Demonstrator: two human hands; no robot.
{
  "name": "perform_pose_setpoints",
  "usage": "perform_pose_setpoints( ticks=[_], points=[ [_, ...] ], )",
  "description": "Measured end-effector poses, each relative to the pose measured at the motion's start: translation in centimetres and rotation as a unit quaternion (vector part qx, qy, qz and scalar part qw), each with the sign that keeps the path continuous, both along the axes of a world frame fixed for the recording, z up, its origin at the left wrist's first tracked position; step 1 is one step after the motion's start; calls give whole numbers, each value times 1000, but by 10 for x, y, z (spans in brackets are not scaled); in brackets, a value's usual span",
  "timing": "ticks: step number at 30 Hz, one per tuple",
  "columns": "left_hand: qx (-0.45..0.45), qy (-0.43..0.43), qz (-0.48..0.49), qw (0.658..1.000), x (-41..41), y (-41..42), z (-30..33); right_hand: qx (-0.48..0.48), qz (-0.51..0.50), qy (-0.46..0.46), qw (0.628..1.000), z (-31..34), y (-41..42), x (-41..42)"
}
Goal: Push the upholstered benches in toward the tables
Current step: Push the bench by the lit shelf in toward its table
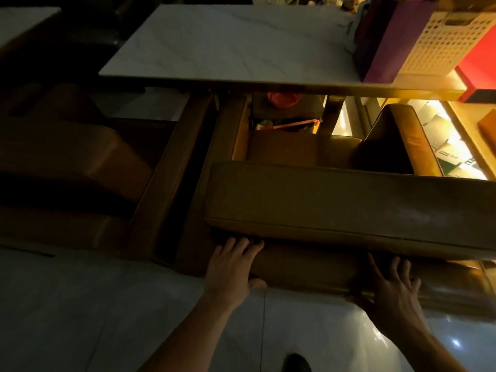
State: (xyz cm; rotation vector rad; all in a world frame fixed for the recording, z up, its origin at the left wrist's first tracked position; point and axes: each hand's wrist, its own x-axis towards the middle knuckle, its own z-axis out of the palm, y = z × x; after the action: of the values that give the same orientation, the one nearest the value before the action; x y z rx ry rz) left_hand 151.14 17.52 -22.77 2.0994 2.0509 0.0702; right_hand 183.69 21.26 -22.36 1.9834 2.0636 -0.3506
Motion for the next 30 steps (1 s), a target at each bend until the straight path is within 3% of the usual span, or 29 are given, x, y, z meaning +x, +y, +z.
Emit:
perform_pose_setpoints(
  ticks=[8, 30],
  points=[
    [-12, 0, 1, 1000, -1, 7, -2, -19, 6, -50, 999, 4, 12, -7],
    [-5, -22, 29, 999, 5, 20, -7, -7, 30, -26, 999, 4, 25, 1]
  ],
)
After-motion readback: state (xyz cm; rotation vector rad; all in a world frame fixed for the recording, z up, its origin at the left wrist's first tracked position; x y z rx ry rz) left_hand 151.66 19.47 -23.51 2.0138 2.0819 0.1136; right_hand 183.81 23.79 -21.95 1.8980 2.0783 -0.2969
